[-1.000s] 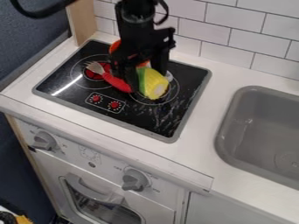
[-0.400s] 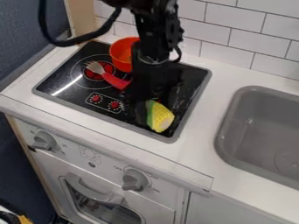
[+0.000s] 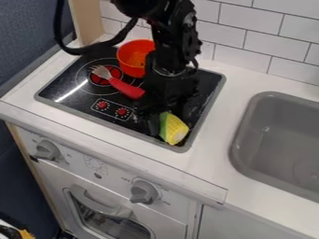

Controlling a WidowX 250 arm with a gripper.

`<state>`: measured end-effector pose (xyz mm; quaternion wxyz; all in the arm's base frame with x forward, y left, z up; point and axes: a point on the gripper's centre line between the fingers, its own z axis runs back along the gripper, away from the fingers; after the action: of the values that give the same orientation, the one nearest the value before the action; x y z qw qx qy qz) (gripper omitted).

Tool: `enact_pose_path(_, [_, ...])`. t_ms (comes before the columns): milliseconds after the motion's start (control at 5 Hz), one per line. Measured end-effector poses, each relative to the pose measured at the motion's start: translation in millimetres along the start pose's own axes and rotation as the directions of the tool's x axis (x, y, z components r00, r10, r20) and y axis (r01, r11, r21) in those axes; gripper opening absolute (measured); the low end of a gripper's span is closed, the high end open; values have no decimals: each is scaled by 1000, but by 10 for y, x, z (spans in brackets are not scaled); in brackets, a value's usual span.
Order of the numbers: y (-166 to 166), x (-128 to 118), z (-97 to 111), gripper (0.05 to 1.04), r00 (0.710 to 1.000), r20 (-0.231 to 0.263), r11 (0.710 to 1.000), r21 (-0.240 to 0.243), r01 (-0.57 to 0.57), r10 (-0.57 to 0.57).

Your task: Moved the corn below the red spoon and red pot

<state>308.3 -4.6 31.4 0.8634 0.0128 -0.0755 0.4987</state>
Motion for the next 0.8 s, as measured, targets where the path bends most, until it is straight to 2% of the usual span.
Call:
enact_pose_path(200, [-21, -13, -35, 1007, 1000, -13, 1000, 8, 12, -12])
enact_pose_path(400, [-28, -13, -24, 1007, 1000, -15, 1000, -1, 17, -17])
enact_pose_path(600, [-54, -19, 129, 1001, 1000, -8, 998, -59, 20, -21])
enact_pose_path(800, [-61, -39, 267, 1001, 997, -78, 996, -85, 20, -27])
